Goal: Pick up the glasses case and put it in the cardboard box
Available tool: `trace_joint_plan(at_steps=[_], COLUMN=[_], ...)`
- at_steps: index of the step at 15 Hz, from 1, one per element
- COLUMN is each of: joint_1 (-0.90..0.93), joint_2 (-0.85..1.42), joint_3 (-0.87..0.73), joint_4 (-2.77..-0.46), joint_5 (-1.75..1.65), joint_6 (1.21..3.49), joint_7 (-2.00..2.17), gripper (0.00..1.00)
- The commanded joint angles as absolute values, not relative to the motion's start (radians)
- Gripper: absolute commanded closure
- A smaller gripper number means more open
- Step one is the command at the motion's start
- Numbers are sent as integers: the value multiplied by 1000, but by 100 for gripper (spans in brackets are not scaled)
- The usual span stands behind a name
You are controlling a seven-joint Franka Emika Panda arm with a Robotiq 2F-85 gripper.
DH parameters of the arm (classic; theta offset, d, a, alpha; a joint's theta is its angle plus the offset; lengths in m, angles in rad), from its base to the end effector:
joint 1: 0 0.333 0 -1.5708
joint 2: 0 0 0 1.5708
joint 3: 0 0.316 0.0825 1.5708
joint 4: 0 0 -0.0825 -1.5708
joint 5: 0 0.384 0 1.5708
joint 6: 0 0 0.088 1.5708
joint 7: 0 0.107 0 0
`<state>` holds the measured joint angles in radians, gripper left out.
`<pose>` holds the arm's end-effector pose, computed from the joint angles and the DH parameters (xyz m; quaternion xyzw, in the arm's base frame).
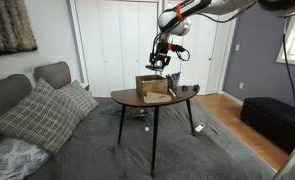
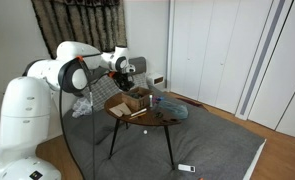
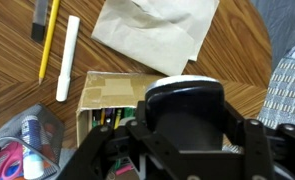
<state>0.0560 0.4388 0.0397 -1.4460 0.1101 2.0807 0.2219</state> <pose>0.7035 0.0683 0.4566 -0.9896 0.0873 -0.0872 0.0733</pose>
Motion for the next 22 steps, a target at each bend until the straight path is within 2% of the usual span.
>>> trace_joint_plan(at_steps=[1,16,17,18,20,22], joint_1=[83,118,114,112,98,87], joint_2=[603,901,906,907,893,856], joint_3=[26,-32,-28,-27,-9,7], joint_4=[-1243,-901,-894,-892,-893,-913], joint_5=[114,97,102,104,125,142], joint_6=[2082,2094,2087,2084,2065,2041], joint_7=[322,521,514,512,492,472], gripper=[54,54,28,10,3,0])
